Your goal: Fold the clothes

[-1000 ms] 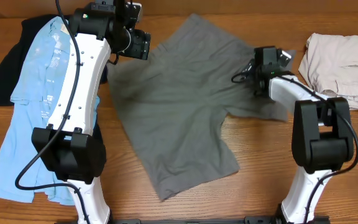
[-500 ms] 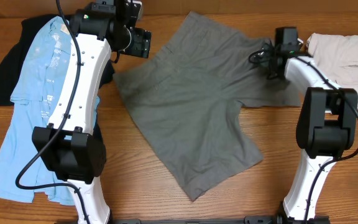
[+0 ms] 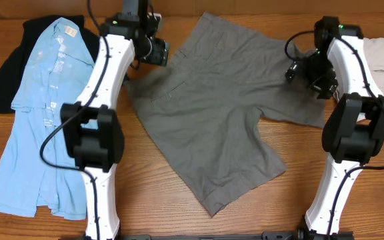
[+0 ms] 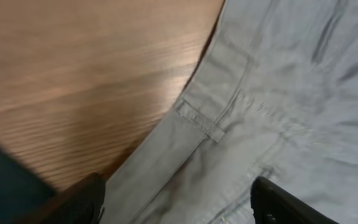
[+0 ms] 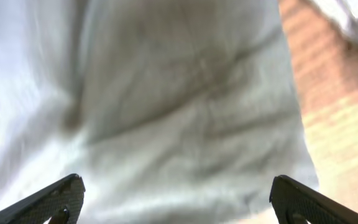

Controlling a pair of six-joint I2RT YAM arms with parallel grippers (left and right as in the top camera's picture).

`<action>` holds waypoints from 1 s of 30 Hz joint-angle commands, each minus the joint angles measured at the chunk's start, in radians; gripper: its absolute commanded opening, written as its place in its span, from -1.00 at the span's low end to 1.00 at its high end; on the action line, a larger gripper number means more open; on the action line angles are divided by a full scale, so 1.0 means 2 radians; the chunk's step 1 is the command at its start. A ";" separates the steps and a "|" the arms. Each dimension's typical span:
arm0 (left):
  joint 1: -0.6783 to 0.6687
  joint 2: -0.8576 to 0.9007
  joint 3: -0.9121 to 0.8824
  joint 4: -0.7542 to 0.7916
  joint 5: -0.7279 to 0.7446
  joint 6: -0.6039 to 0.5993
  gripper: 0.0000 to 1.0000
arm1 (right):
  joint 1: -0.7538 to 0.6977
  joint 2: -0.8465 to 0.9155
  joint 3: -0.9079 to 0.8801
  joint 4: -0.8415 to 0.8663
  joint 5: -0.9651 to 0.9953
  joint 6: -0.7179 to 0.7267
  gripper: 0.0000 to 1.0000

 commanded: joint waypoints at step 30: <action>-0.005 0.092 -0.004 -0.019 -0.049 0.055 0.19 | 0.011 -0.004 0.007 -0.032 -0.044 0.000 1.00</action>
